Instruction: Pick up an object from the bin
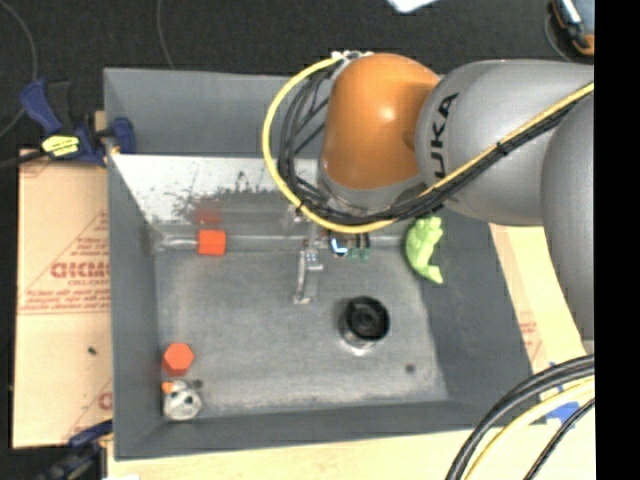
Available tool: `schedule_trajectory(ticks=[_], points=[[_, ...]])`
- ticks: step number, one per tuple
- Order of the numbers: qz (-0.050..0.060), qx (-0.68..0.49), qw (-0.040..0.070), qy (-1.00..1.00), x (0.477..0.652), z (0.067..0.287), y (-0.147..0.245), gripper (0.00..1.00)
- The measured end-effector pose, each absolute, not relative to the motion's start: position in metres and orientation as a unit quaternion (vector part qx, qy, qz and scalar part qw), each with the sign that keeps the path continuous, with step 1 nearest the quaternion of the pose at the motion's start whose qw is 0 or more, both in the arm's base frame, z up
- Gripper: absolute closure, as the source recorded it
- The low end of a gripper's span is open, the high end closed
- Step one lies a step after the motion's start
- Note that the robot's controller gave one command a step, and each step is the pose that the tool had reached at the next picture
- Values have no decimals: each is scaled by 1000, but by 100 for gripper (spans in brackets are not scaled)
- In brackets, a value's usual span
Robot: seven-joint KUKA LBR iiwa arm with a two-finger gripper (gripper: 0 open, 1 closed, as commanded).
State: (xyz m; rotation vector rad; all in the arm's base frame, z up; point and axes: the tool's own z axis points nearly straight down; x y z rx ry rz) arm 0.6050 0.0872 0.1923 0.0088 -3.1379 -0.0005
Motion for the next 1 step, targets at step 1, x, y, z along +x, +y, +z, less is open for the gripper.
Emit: schedule_trajectory(ticks=[1], points=[[-1, 2, -2, -1000, 606, 197, 87, 0]])
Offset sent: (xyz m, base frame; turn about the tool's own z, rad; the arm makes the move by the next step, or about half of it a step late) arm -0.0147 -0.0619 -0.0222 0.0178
